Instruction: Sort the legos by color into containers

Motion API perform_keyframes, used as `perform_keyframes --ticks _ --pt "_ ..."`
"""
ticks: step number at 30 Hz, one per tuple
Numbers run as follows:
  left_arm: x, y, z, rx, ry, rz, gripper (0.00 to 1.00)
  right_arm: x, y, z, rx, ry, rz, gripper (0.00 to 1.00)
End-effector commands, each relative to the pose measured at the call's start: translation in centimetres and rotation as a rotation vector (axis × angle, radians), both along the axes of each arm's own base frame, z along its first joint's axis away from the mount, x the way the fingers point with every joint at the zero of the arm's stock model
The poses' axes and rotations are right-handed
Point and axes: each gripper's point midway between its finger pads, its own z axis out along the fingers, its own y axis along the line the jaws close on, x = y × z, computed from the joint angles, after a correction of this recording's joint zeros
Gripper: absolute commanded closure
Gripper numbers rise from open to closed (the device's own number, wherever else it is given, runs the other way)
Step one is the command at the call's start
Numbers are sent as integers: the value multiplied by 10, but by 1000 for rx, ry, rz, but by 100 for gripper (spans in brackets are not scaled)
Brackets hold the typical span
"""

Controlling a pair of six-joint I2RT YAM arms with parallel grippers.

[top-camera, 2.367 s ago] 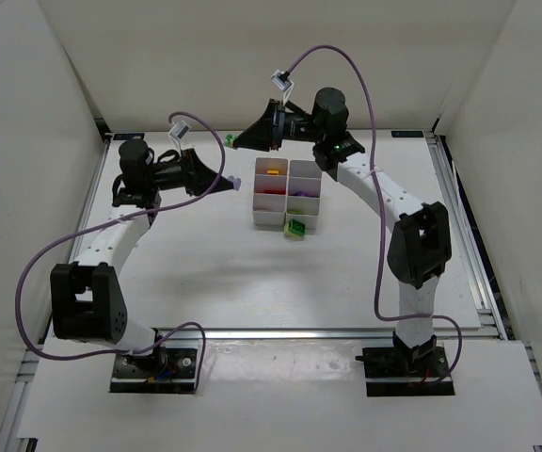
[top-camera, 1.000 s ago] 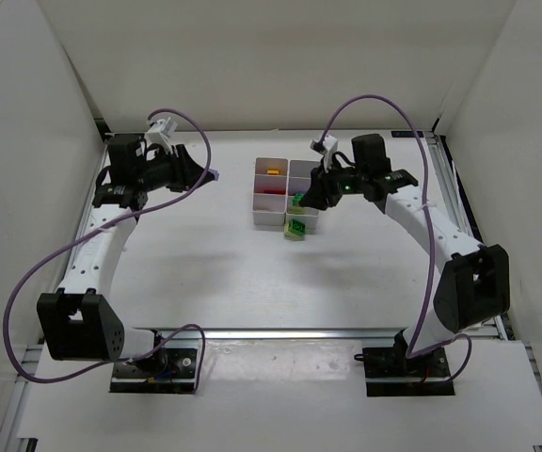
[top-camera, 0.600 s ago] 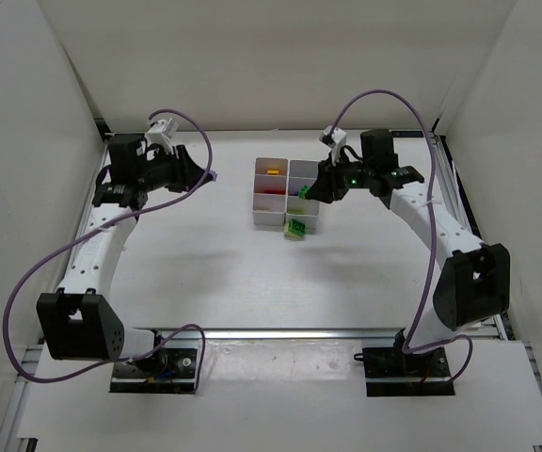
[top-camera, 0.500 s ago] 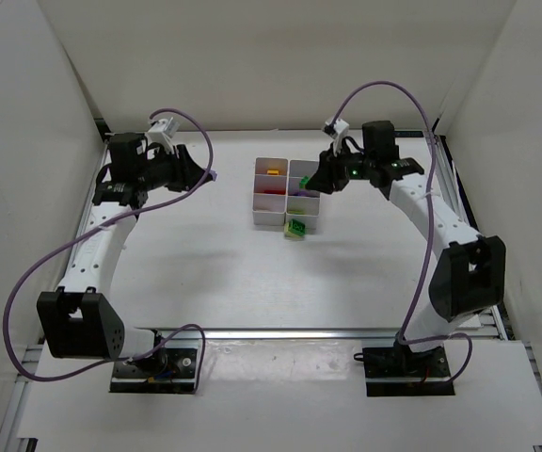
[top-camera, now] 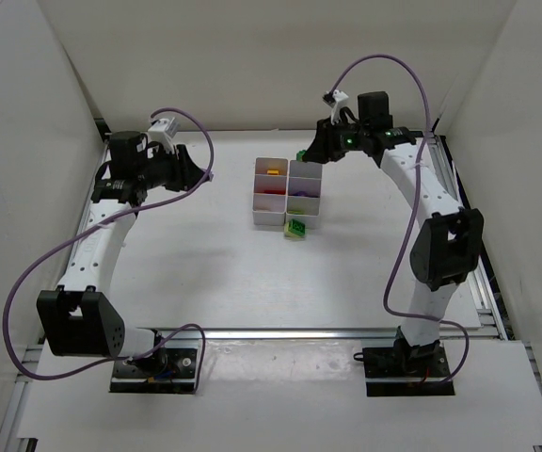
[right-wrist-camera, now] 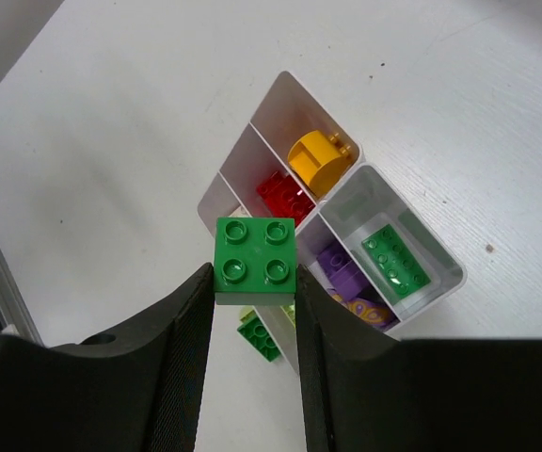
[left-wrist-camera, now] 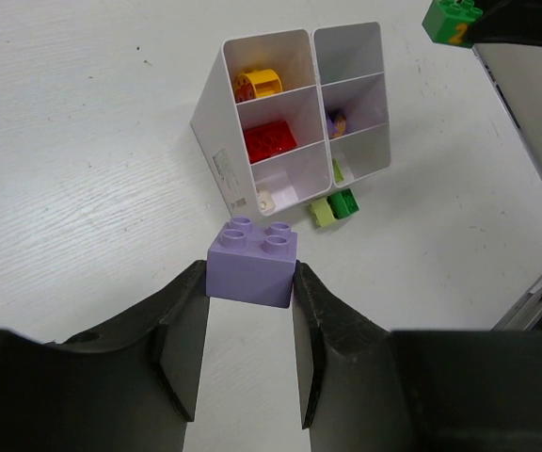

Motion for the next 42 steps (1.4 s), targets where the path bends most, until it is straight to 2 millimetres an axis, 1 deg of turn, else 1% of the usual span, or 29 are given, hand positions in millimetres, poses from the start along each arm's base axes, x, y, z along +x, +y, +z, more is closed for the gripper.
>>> perform_keyframes --ticks 1,5,6,13,21,22,42 --pt "-2 1 16 23 -47 -2 90 3 2 7 9 66 -51 100" --pt "1 0 17 25 -50 -6 90 9 7 1 -5 77 -68 100" --pt "3 0 16 25 -46 -6 90 12 6 -5 -18 83 -78 100" --pt "6 1 16 28 -43 1 90 18 11 -15 -29 90 -71 100" --pt "6 2 16 27 -43 5 90 22 12 -17 -29 85 -71 100" --pt "6 2 16 27 -43 5 90 24 9 -17 -30 81 -76 100" --pt "1 0 13 16 -30 -3 90 25 8 -14 -32 70 -82 100"
